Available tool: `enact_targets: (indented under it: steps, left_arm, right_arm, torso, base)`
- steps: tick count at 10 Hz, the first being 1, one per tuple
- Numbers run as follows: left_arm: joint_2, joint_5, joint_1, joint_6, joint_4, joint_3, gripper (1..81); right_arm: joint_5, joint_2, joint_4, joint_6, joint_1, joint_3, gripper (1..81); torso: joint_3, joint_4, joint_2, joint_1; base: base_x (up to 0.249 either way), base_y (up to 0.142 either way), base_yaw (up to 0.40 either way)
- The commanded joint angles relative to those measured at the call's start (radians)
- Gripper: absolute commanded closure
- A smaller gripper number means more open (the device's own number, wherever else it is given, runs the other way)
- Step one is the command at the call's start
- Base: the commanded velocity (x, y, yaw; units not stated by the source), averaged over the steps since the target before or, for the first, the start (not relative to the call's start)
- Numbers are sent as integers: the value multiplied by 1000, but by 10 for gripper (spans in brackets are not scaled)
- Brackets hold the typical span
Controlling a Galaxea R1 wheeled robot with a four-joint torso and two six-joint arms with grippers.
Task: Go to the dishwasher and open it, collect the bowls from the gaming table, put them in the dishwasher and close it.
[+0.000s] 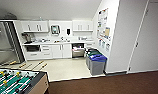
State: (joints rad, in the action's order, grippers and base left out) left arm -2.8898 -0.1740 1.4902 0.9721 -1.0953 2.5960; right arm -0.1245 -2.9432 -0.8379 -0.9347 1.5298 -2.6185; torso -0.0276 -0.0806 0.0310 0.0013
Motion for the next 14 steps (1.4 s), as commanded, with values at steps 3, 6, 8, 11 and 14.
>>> enact_targets:
  steps: [3,6,8,11,14]
  left_arm:
    - [7,30,-52,0,5,-2,811]
    - [10,33,-52,0,5,-2,811]
    - [7,34,-52,2,5,-2,811]
    - [4,36,-52,2,5,4,811]
    - [1,36,-52,2,5,6,811]
  right_arm:
    - [19,0,-21,4,-45,5,811]
    - [17,-4,-27,4,-45,5,811]
    - [19,-4,-27,4,-45,5,811]
    - [19,-4,-27,4,-45,5,811]
    - [19,-6,-27,4,-45,5,811]
  torso:
    - [0,0,0,0]
    - [0,0,0,0]
    - [0,0,0,0]
    - [0,0,0,-1]
    - [0,0,0,0]
  base:
    - [150,0,0]
    - [150,0,0]
    - [152,0,0]
    - [158,0,0]
    - [158,0,0]
